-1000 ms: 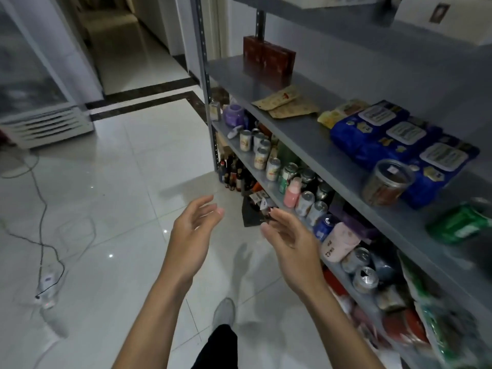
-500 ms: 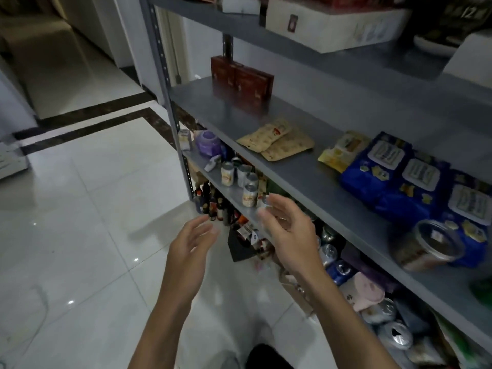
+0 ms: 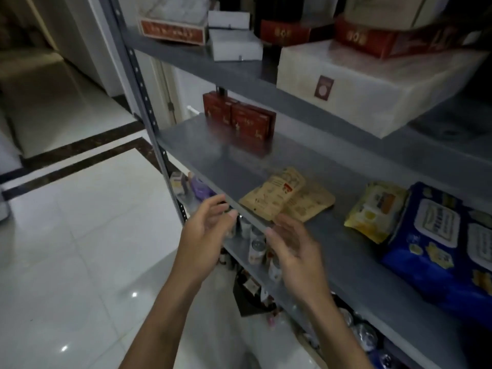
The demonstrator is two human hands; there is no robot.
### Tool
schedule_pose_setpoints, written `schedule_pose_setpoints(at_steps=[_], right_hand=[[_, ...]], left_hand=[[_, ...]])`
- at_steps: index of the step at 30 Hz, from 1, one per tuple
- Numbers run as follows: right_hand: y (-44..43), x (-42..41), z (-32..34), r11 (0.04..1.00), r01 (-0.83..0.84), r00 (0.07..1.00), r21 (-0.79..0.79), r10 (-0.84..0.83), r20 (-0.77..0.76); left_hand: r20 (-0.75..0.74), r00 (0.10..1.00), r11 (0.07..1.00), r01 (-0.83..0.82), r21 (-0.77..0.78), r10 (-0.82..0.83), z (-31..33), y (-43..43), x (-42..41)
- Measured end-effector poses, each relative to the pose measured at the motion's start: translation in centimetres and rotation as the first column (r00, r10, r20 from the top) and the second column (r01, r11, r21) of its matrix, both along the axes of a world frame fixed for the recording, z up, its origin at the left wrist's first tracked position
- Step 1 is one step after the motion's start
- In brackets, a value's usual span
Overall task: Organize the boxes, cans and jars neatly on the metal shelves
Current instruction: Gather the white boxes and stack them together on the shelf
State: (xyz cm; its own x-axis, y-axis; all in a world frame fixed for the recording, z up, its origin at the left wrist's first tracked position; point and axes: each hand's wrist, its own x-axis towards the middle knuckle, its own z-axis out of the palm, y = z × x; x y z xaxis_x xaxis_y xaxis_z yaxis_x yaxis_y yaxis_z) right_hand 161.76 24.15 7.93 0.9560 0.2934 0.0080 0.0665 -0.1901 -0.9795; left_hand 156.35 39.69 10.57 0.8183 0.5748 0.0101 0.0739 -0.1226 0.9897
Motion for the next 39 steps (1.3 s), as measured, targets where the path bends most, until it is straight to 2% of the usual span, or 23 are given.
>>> schedule_pose_setpoints(at_steps=[4, 8, 13, 18, 21, 25, 28, 30, 32, 34, 36, 39], right_hand=[[1.7, 2.4, 2.2, 0.995, 0.102, 0.994, -0.001, -0.102, 0.035], [3.3, 3.2, 4.7, 0.965, 0.263, 0.959, 0.01, -0.262, 0.103], [5.3, 1.9, 8.0, 0.879, 0.476, 0.841, 0.039, -0.467, 0.272], [7.6, -0.4, 10.5, 0.803, 0.591, 0.728, 0.078, -0.572, 0.378], [8.2, -1.5, 12.5, 0.767, 0.639, 0.668, 0.061, -0.593, 0.45], [7.3, -2.0, 15.5, 0.701, 0.71, 0.517, 0.069, -0.585, 0.624], [5.3, -1.3, 17.8, 0.593, 0.804, 0.401, -0.052, -0.475, 0.784], [3.8, -0.4, 19.0, 0.502, 0.839, 0.418, -0.21, -0.348, 0.839], [2.6, 0.4, 20.0, 0.402, 0.818, 0.523, -0.412, -0.22, 0.824], [1.8, 0.9, 20.6, 0.358, 0.746, 0.643, -0.561, -0.167, 0.748], [1.3, 1.3, 20.9, 0.376, 0.694, 0.701, -0.614, -0.16, 0.694], [1.1, 1.8, 21.0, 0.386, 0.697, 0.695, -0.605, -0.156, 0.702]], left_hand=[[0.102, 0.986, 0.989, 0.125, 0.076, -0.133, 3.1, 2.3, 5.0], [0.236, 0.93, 0.955, 0.247, 0.165, -0.281, 6.3, 4.4, 9.1], [0.357, 0.795, 0.859, 0.374, 0.349, -0.491, 10.0, 6.3, 11.1], [0.357, 0.655, 0.727, 0.461, 0.509, -0.666, 12.1, 7.5, 11.8], [0.33, 0.6, 0.645, 0.437, 0.627, -0.728, 13.4, 7.5, 12.3], [0.313, 0.516, 0.493, 0.256, 0.831, -0.797, 15.8, 6.5, 13.8], [0.253, 0.465, 0.373, 0.186, 0.909, -0.848, 17.3, 5.4, 15.4], [0.163, 0.449, 0.289, 0.228, 0.93, -0.878, 18.0, 4.6, 16.6], [0.048, 0.452, 0.182, 0.258, 0.949, -0.891, 18.3, 3.9, 17.5], [-0.028, 0.466, 0.11, 0.267, 0.957, -0.884, 18.4, 3.4, 18.1], [-0.015, 0.478, 0.151, 0.306, 0.94, -0.878, 18.7, 3.2, 18.2], [0.12, 0.528, 0.336, 0.335, 0.88, -0.841, 19.8, 2.8, 18.6]])
